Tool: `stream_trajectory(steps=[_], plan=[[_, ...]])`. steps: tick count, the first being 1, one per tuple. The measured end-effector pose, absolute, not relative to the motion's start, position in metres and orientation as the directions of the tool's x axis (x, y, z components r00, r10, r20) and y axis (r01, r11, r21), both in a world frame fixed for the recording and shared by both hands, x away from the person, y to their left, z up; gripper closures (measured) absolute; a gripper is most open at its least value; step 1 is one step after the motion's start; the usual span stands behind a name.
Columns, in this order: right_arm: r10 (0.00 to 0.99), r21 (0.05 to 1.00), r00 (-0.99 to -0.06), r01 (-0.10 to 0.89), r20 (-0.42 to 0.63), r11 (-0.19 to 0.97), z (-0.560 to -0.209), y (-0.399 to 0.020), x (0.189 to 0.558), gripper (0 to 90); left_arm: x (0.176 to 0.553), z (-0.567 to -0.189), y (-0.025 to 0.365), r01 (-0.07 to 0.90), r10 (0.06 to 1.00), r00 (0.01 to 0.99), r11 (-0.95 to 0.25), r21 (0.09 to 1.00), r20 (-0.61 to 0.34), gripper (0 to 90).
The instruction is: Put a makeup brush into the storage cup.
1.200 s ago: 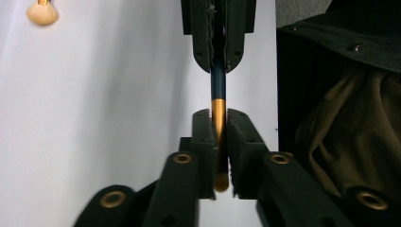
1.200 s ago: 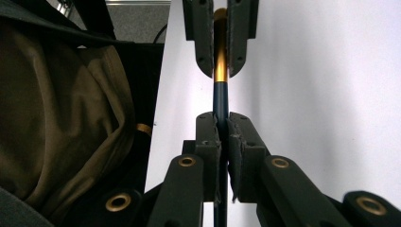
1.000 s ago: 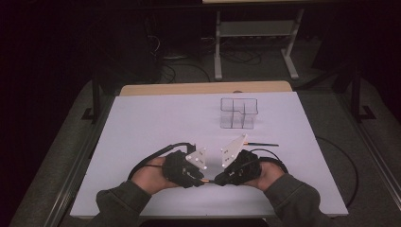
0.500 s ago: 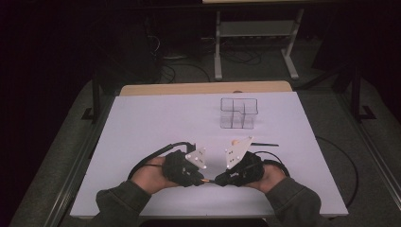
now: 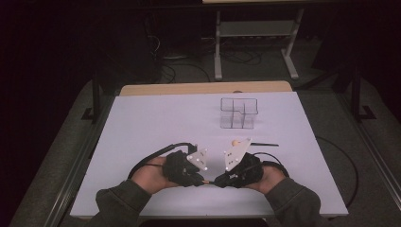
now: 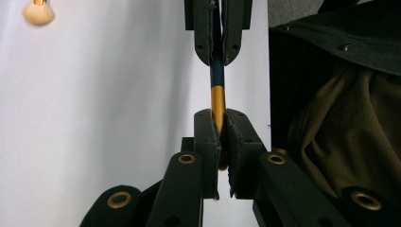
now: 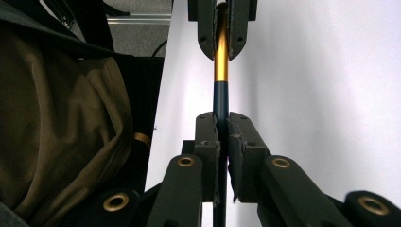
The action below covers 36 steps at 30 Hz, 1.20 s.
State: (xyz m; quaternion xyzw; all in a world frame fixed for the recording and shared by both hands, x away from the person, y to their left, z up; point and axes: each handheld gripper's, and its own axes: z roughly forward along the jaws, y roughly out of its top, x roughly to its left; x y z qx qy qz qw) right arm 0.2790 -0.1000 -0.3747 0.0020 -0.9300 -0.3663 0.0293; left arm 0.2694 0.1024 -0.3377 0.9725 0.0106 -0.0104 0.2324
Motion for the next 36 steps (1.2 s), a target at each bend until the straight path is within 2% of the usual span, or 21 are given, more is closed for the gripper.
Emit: stream_trajectory(steps=[7,10,19,36], plan=[[-0.026,0.674,-0.998,0.021,0.059,0.738,-0.373,-0.098,0.280,81.3,0.269,-0.336,0.102,0.022,0.014,1.000,-0.894,0.447,-0.021,84.0],[-0.016,0.662,-0.998,0.031,0.065,0.748,-0.372,-0.097,0.281,76.9,0.270,-0.334,0.103,0.018,0.011,1.000,-0.896,0.443,-0.017,84.0],[-0.031,0.636,-0.997,0.025,0.077,0.771,-0.364,-0.085,0.282,74.2,0.268,-0.331,0.102,0.020,0.018,1.000,-0.899,0.437,-0.010,84.1],[-0.046,0.634,-0.994,0.029,0.101,0.773,-0.365,-0.074,0.285,81.6,0.269,-0.331,0.099,0.012,0.010,1.000,-0.902,0.432,-0.008,84.0]])
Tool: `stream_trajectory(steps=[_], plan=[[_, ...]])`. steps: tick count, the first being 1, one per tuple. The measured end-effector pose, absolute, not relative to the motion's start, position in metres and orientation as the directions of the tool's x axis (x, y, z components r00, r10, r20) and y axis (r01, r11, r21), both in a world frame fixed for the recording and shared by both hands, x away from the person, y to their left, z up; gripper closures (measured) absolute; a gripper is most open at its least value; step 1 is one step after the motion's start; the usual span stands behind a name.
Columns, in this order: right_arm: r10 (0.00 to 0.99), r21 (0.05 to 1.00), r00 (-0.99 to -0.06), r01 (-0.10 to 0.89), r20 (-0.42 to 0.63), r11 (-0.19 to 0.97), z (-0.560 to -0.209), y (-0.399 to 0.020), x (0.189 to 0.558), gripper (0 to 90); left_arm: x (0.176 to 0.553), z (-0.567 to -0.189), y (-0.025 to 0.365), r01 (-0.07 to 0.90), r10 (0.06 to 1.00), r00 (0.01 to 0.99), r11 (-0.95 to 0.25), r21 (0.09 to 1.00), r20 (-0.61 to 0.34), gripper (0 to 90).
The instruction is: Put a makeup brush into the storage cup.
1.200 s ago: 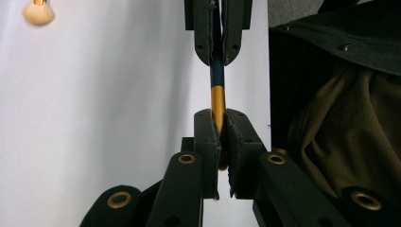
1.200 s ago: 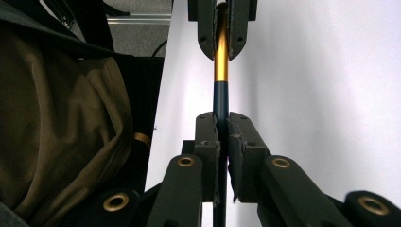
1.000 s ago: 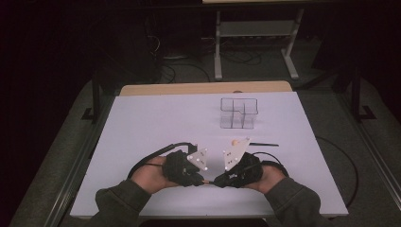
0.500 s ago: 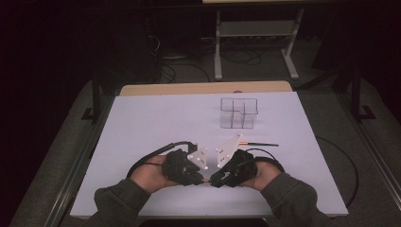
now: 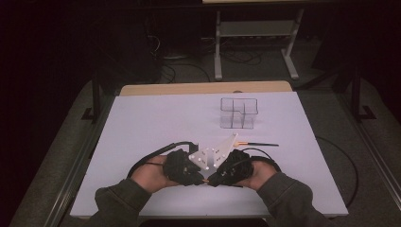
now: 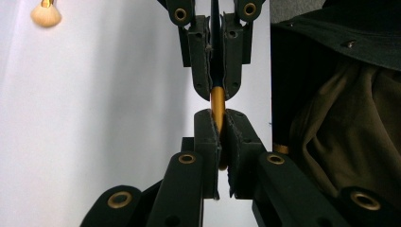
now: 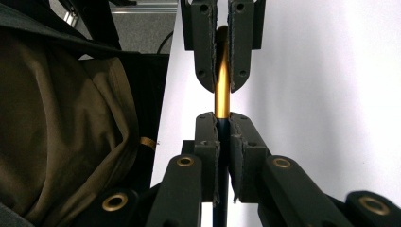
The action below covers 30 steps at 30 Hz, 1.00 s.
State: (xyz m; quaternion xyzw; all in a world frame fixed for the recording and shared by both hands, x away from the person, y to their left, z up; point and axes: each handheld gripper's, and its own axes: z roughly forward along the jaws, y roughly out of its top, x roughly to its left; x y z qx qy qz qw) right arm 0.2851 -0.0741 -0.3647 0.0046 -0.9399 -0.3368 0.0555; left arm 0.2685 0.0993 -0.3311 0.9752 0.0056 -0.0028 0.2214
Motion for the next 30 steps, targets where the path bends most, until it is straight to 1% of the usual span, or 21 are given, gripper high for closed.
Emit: stream_trajectory(steps=[9,16,20,22,30], plan=[[-0.042,0.644,-0.993,0.042,0.115,0.764,-0.367,-0.076,0.285,82.4,0.269,-0.332,0.100,0.022,0.018,1.000,-0.901,0.434,-0.014,82.2],[-0.031,0.646,-0.993,0.050,0.114,0.762,-0.371,-0.078,0.286,82.6,0.271,-0.331,0.107,0.059,0.052,0.998,-0.887,0.457,-0.027,75.1],[-0.023,0.649,-0.993,0.059,0.116,0.759,-0.374,-0.081,0.288,82.6,0.272,-0.332,0.112,0.079,0.075,0.997,-0.876,0.475,-0.029,73.0],[-0.021,0.649,-0.993,0.060,0.117,0.759,-0.374,-0.082,0.289,82.6,0.273,-0.332,0.116,0.089,0.086,0.996,-0.871,0.482,-0.029,70.1],[0.009,0.672,-0.992,0.091,0.125,0.735,-0.374,-0.093,0.293,82.6,0.274,-0.330,0.133,0.133,0.132,0.990,-0.844,0.519,-0.039,66.4]])
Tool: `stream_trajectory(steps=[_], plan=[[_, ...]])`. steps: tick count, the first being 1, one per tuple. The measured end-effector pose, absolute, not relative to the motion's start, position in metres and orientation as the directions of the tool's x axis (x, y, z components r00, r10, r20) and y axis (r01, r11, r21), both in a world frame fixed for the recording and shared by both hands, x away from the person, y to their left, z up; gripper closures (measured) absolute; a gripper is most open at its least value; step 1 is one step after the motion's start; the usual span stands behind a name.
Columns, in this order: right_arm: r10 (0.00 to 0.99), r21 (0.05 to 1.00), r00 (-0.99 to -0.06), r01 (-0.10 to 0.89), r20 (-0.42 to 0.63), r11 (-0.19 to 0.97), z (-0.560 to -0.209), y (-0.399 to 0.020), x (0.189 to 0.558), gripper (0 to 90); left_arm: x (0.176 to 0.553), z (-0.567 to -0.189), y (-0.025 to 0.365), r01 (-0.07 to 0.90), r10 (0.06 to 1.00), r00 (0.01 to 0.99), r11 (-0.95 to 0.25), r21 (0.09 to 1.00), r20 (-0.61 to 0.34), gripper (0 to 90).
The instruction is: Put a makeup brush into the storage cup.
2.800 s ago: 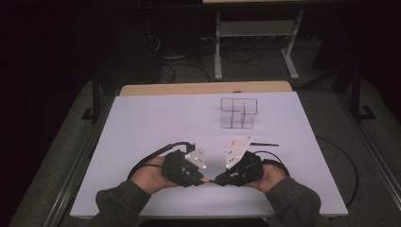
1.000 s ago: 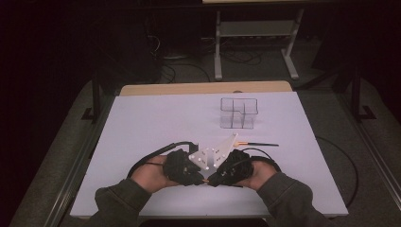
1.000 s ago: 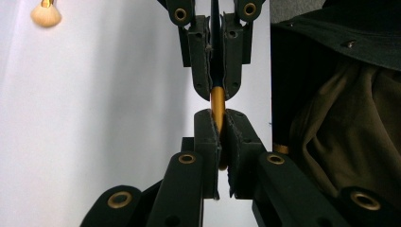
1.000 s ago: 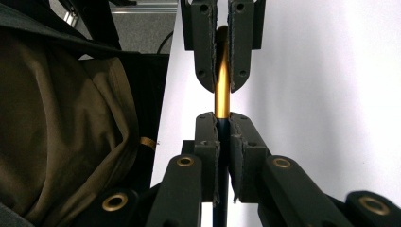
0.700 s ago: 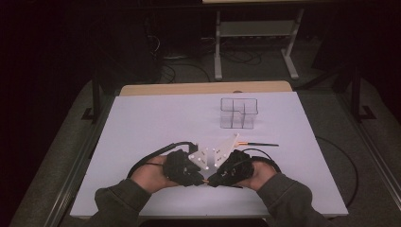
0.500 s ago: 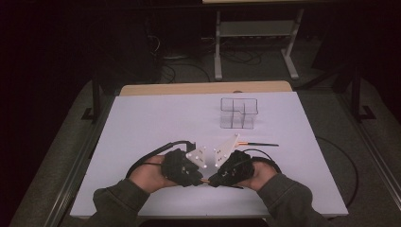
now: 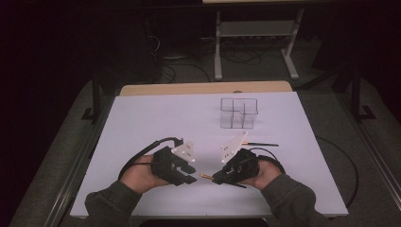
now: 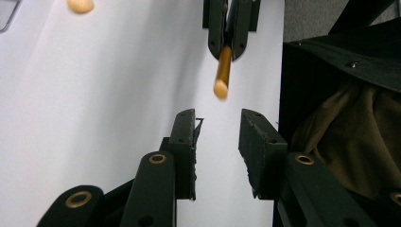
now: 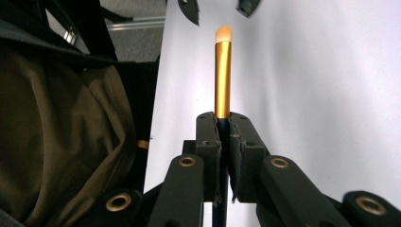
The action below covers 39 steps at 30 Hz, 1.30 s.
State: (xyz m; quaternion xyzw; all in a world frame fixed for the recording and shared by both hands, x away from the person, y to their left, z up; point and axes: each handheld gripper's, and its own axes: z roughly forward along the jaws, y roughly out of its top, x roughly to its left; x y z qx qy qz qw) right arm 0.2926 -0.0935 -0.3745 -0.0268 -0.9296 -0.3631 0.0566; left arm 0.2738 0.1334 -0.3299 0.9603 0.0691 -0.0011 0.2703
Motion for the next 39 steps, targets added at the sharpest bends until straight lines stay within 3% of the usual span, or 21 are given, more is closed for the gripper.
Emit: stream_trajectory(steps=[27,39], plan=[[0.150,0.763,-0.975,0.224,0.167,0.607,-0.358,-0.115,0.317,82.6,0.271,-0.346,0.183,0.247,0.254,0.963,-0.720,0.648,-0.085,57.7],[0.089,0.750,-0.988,0.152,0.125,0.644,-0.356,-0.098,0.312,82.5,0.276,-0.335,0.168,0.244,0.245,0.965,-0.698,0.674,-0.094,55.5]])
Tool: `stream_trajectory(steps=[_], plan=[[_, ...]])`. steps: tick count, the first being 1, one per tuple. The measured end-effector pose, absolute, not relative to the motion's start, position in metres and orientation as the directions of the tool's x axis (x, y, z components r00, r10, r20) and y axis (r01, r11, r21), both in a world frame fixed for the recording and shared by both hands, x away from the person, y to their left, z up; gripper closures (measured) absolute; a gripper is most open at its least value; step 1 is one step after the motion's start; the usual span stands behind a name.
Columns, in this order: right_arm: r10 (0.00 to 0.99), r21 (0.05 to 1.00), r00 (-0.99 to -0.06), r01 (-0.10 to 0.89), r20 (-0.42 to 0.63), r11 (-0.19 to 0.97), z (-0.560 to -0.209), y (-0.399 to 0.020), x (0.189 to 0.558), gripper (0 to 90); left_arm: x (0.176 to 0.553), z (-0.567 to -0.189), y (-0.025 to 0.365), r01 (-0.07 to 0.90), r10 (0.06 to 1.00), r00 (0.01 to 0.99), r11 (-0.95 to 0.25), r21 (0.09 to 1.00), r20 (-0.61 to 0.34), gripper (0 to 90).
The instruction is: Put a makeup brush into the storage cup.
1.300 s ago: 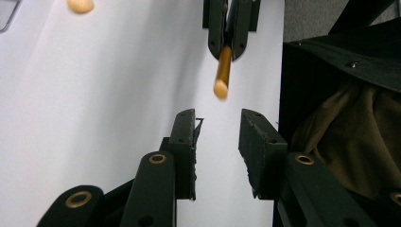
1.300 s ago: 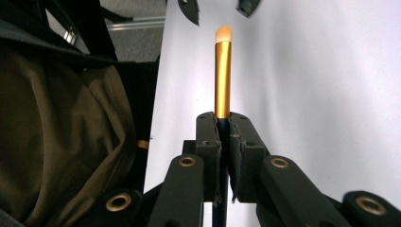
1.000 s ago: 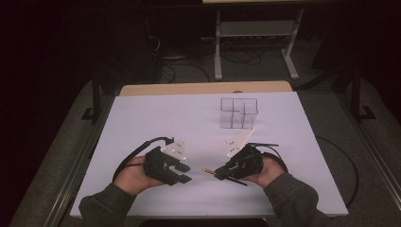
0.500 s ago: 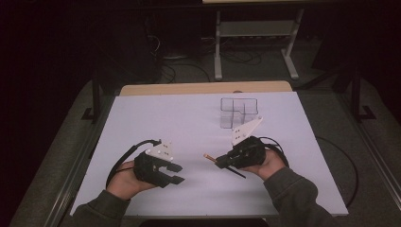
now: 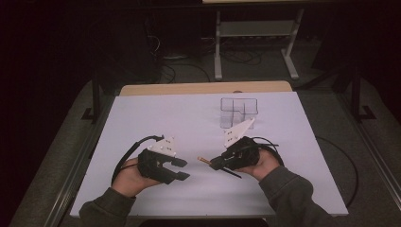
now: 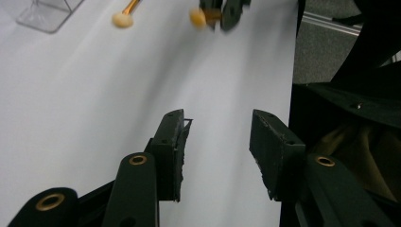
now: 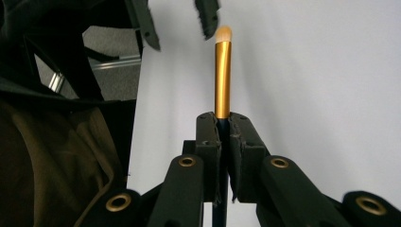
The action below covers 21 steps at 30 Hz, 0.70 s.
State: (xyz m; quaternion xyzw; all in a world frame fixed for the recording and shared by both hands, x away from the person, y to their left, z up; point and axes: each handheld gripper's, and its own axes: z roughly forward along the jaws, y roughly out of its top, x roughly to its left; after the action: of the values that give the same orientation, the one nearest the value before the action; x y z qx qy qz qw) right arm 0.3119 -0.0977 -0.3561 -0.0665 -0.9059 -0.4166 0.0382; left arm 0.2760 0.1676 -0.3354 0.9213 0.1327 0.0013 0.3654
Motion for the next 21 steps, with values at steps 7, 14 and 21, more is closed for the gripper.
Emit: stream_trajectory(steps=[7,14,21], plan=[[0.042,0.742,-0.993,0.111,0.110,0.661,-0.359,-0.083,0.307,82.5,0.281,-0.325,0.158,0.210,0.219,0.973,-0.713,0.669,-0.072,57.3],[0.020,0.748,-0.996,0.082,0.092,0.658,-0.361,-0.075,0.304,82.5,0.284,-0.322,0.152,0.207,0.196,0.976,-0.724,0.658,-0.092,66.1],[-0.005,0.748,-0.997,0.054,0.077,0.662,-0.361,-0.070,0.300,82.5,0.284,-0.323,0.149,0.186,0.158,0.982,-0.744,0.642,-0.101,80.6]])
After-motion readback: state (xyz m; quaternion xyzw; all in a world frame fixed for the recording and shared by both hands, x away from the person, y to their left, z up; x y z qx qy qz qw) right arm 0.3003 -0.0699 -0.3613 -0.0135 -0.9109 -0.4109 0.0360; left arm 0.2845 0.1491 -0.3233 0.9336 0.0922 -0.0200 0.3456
